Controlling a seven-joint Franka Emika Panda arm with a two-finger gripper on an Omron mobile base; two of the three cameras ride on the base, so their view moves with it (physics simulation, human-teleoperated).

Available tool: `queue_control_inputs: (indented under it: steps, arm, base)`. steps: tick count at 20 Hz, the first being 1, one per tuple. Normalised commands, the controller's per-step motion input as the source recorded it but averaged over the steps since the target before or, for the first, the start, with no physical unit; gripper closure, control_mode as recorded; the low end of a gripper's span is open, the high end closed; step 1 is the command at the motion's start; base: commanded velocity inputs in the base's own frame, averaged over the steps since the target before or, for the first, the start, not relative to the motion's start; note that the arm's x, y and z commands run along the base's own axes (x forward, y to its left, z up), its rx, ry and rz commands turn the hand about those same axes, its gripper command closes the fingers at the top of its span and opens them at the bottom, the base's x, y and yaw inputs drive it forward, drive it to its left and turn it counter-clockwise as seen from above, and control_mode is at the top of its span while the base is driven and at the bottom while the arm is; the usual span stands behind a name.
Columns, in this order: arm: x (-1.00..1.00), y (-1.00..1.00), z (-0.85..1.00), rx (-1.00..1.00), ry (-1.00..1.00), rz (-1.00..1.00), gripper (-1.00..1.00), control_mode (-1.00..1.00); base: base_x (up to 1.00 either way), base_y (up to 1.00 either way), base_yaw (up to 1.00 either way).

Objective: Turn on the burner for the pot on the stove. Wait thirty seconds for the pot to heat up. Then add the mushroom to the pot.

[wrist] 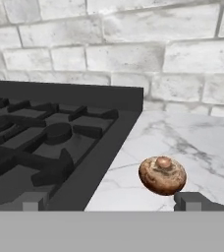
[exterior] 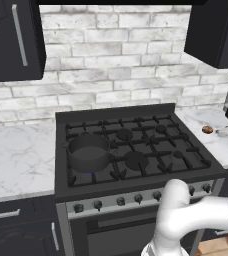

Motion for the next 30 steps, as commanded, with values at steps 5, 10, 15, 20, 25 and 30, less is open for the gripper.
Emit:
queue_control_inputs:
  steps: [5, 10, 15, 20, 25, 30]
  arm:
    - [0.31, 0.0, -0.25, 0.0, 0.0, 0.0, -1.0, -1.0]
    - [0.34, 0.0, -0.19, 0.0, 0.0, 0.0, -1.0, -1.0]
    - [0.35, -0.03, -0.18, 0.0, 0.0, 0.0, -1.0, -1.0]
    - [0.27, -0.17, -0.19, 0.0, 0.01, 0.0, -1.0, -1.0]
    - [0.3, -0.15, -0.19, 0.0, 0.0, 0.0, -1.0, -1.0]
    - [0.36, -0.09, -0.24, 0.0, 0.01, 0.0, -1.0, -1.0]
  base:
    - [0.0, 0.0, 0.0]
    - [0.0, 0.0, 0.0]
    - [0.0, 0.0, 0.0]
    - [0.0, 0.0, 0.0]
    - [0.0, 0.0, 0.0]
    - [0.0, 0.0, 0.0]
